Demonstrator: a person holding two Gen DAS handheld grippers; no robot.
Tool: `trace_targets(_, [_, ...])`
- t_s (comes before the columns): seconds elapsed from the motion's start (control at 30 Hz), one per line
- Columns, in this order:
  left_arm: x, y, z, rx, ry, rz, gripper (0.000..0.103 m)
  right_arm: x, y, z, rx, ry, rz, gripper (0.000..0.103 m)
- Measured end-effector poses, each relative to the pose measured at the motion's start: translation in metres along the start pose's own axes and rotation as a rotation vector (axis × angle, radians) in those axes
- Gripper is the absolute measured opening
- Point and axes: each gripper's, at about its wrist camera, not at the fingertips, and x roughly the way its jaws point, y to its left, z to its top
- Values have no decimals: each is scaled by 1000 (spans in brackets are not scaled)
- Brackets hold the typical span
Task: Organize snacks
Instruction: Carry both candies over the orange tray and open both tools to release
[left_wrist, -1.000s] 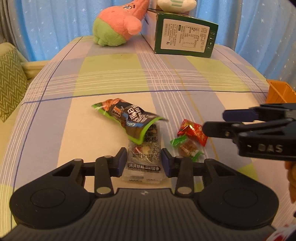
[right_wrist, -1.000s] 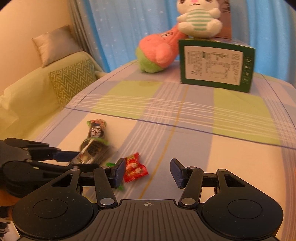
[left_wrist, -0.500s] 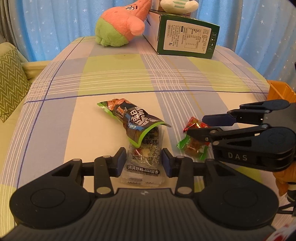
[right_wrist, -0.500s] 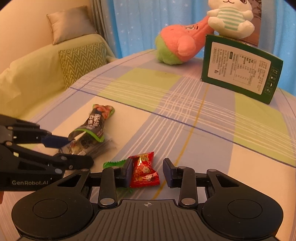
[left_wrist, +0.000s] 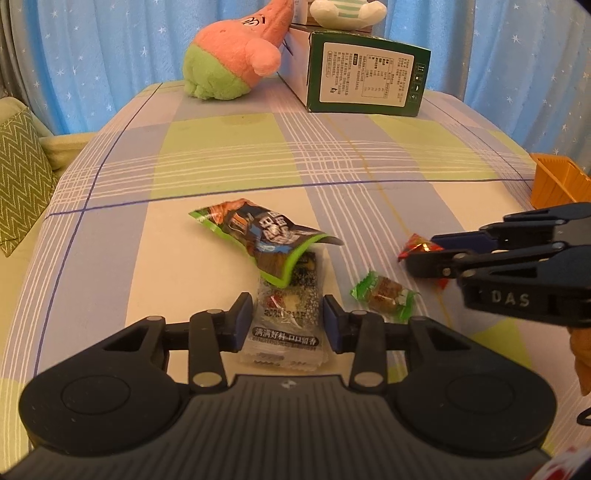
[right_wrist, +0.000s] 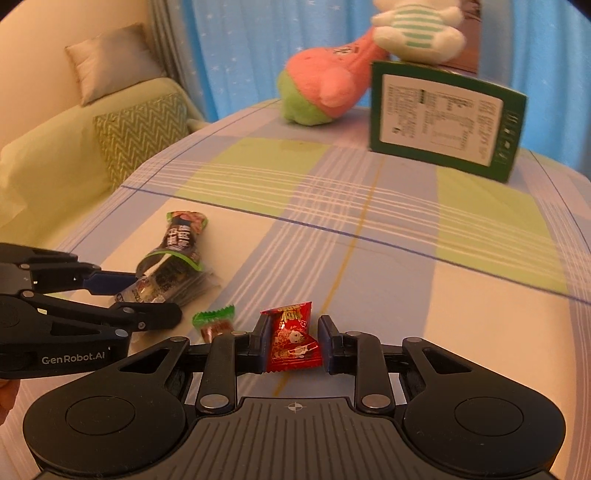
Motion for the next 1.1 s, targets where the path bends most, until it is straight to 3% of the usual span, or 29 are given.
trace_targets(0.33, [-24, -24, -16, 8, 38, -5, 35, -48, -15, -27, 184, -13, -54, 27])
trace_targets(0.67, [-73, -47, -30, -73, 9, -41, 34, -113, -6, -62, 295, -61, -69, 27])
trace_targets(1.1, [-146, -97, -46, -91, -47, -64, 34, -206, 1, -94, 385, -128, -149, 27])
